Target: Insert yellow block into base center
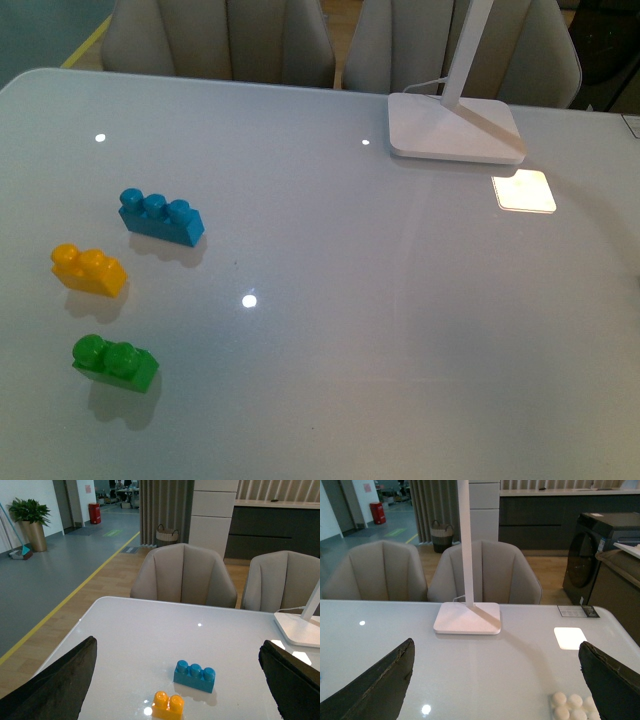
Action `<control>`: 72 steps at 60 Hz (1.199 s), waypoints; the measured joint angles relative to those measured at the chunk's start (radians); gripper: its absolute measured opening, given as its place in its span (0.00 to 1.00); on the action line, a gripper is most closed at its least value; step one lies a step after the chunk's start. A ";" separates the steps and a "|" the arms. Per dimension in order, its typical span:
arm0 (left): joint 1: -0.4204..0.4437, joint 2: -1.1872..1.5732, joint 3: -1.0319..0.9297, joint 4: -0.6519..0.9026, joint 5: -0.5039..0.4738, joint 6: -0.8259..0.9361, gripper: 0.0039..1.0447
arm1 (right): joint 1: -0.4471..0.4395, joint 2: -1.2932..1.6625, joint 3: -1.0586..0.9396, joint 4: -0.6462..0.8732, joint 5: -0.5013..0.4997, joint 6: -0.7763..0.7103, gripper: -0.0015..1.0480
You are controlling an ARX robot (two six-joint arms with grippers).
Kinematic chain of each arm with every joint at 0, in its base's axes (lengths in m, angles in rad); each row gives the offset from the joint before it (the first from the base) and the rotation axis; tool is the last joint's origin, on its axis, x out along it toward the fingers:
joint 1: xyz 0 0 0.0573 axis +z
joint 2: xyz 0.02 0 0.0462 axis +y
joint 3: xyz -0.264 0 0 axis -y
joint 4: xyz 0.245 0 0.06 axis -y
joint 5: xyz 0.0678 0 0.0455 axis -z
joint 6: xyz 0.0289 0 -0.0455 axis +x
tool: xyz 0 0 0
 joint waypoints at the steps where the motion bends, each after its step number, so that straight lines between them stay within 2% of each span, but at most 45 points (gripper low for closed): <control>1: 0.000 0.000 0.000 0.000 0.000 0.000 0.93 | 0.000 0.000 0.000 0.000 0.000 0.000 0.92; 37: 0.000 0.000 0.000 0.000 0.000 0.000 0.93 | 0.000 0.000 0.000 0.000 0.002 0.001 0.92; 38: 0.000 0.000 0.000 0.000 0.000 0.000 0.93 | 0.005 0.005 0.002 -0.006 0.018 0.009 0.92; 42: 0.000 0.000 0.000 0.000 -0.002 0.000 0.93 | 0.108 0.173 0.081 -0.160 0.321 0.131 0.92; 44: 0.000 -0.001 0.000 0.000 -0.001 0.000 0.93 | 0.106 0.261 0.099 -0.152 0.373 0.166 0.92; 47: 0.000 -0.001 0.000 0.000 0.000 0.000 0.93 | 0.042 0.395 0.119 -0.092 0.354 0.187 0.92; 49: 0.000 -0.001 0.000 0.000 0.000 0.000 0.93 | -0.053 0.487 0.129 -0.024 0.298 0.185 0.92; 54: 0.000 -0.001 0.000 -0.001 0.000 0.000 0.93 | -0.289 0.685 0.163 0.145 0.109 0.126 0.92; 56: 0.000 -0.001 0.000 0.000 0.000 0.000 0.93 | -0.410 0.797 0.196 0.233 0.019 0.089 0.92; 62: 0.000 -0.001 0.000 -0.001 0.000 0.000 0.93 | -0.651 1.095 0.312 0.387 -0.165 -0.029 0.92; 65: 0.000 -0.001 0.000 -0.001 0.000 0.000 0.93 | -0.719 1.241 0.375 0.417 -0.228 -0.097 0.92; 72: 0.000 -0.001 0.000 -0.001 0.000 0.000 0.93 | -0.779 1.529 0.500 0.398 -0.347 -0.249 0.92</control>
